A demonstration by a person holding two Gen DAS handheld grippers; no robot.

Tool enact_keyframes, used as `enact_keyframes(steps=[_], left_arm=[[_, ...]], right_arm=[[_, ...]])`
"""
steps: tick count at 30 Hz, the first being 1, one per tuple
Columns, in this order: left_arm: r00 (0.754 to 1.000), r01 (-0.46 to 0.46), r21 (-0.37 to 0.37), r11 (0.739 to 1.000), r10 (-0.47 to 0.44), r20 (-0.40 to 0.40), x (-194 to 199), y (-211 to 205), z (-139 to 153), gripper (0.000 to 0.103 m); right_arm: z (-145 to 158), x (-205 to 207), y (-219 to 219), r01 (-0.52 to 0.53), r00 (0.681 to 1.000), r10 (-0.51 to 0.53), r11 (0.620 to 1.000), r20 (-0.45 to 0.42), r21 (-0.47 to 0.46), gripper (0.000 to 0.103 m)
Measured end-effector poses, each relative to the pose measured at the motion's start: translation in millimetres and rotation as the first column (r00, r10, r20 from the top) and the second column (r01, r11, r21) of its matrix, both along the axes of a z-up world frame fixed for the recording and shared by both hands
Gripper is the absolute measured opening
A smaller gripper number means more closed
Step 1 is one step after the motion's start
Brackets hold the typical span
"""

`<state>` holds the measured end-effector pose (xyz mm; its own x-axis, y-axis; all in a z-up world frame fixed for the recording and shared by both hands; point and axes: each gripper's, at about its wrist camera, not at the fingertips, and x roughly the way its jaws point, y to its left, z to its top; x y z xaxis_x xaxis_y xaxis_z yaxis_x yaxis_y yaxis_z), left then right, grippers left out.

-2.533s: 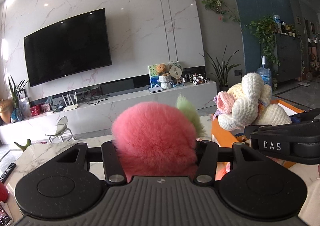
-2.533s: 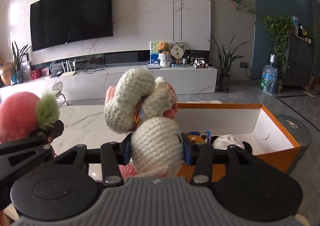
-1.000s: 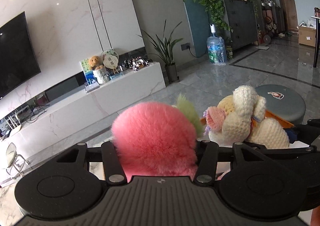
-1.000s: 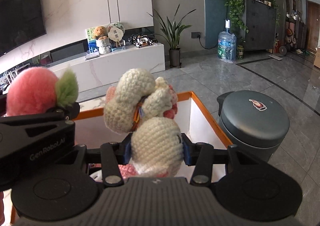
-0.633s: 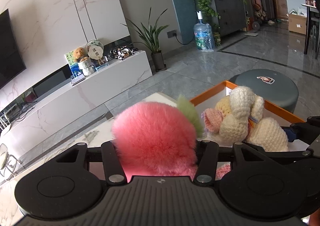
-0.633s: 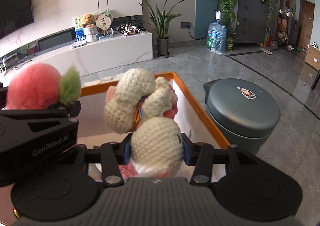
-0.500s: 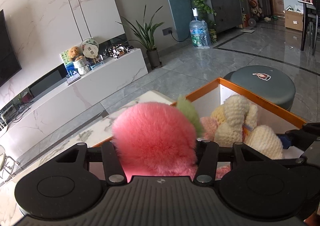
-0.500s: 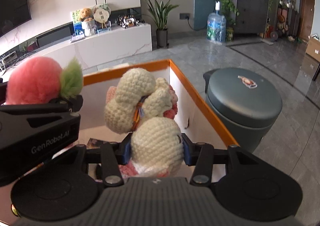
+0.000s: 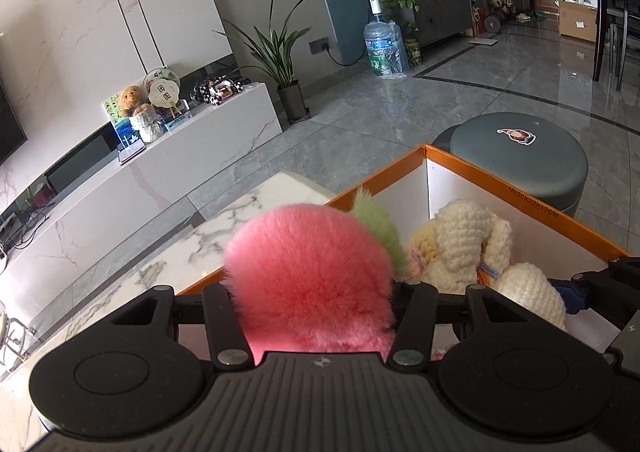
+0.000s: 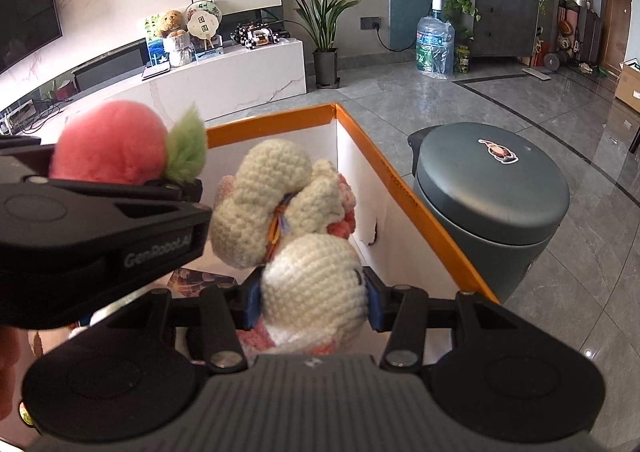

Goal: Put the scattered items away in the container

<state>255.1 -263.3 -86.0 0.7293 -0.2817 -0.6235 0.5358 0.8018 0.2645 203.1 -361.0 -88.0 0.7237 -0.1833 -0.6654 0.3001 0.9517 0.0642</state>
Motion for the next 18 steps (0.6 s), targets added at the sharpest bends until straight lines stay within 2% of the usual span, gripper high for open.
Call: enact_keyframes(steps=[6, 12, 18], left_arm=[[1.000, -0.003, 0.026, 1.000, 0.003, -0.020, 2.2, -1.3, -4.0, 0.060], [0.998, -0.018, 0.023, 1.000, 0.019, -0.055, 2.9, 2.3, -3.0, 0.062], [0.997, -0.026, 0.013, 1.000, 0.027, -0.078, 0.4, 6.9, -2.6, 0.066]], right_arm=[[-0.3, 0.1, -0.5, -0.008, 1.000, 0.008, 1.000, 0.003, 0.010, 0.052], [-1.8, 1.2, -0.1, -0.011, 1.000, 0.011, 1.000, 0.002, 0.002, 0.053], [-0.6, -0.8, 3.6, -0.030, 0.999, 0.030, 1.000, 0.015, 0.007, 0.063]])
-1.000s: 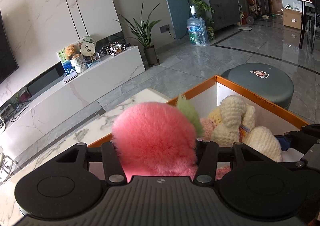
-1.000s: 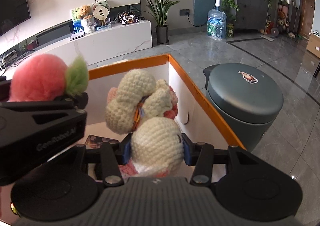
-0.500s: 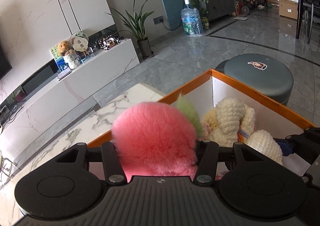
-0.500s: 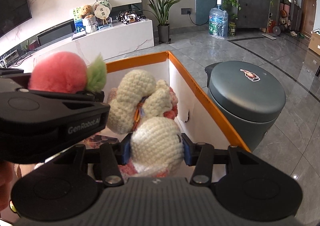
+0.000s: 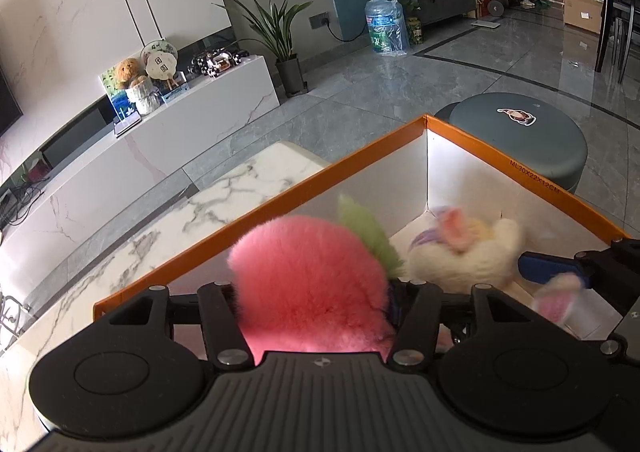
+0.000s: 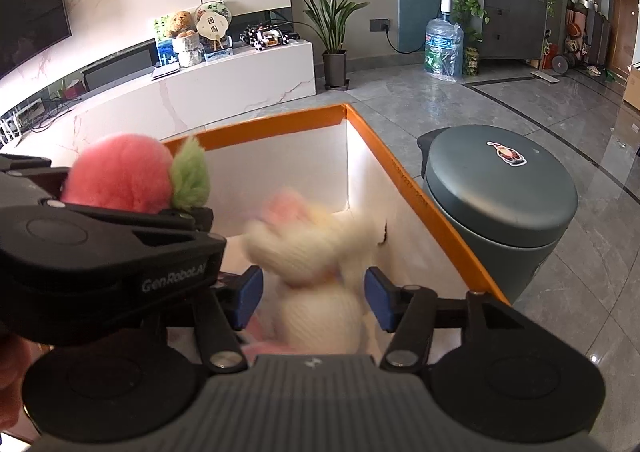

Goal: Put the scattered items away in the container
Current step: 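Open both grippers to drop the pom-pom and bunny into the box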

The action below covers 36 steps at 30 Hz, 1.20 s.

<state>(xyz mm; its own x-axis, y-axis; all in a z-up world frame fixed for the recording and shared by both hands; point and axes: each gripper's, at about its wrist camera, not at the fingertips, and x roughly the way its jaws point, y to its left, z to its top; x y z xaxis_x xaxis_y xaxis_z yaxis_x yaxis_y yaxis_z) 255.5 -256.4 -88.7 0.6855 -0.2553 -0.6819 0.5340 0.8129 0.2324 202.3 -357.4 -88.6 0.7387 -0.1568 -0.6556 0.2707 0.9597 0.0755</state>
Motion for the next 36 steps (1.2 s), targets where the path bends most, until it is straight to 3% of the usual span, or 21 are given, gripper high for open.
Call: enact_keyframes(steps=[16, 21, 23, 27, 36], left_arm=[[0.998, -0.030, -0.025, 0.999, 0.031, 0.049, -4, 7, 12, 0.067], [0.992, -0.062, -0.040, 0.997, 0.066, 0.103, -10, 15, 16, 0.067], [0.990, -0.085, -0.067, 0.994, 0.092, 0.107, -11, 21, 21, 0.067], [0.989, -0.116, -0.112, 0.987, 0.126, 0.082, -14, 35, 28, 0.067], [0.973, -0.173, -0.135, 0.976, 0.191, 0.130, -38, 67, 44, 0.067]], right_arm=[[1, -2, 2, -0.015, 1.000, 0.015, 1.000, 0.012, 0.002, 0.068], [6, -8, 12, 0.004, 0.996, 0.000, 0.999, 0.084, -0.054, 0.079], [8, -12, 18, 0.049, 0.991, -0.037, 0.994, 0.125, -0.095, 0.092], [10, -16, 22, 0.092, 0.981, -0.070, 0.989, 0.180, -0.118, 0.093], [15, -17, 24, 0.118, 0.975, -0.091, 0.986, 0.203, -0.121, 0.093]])
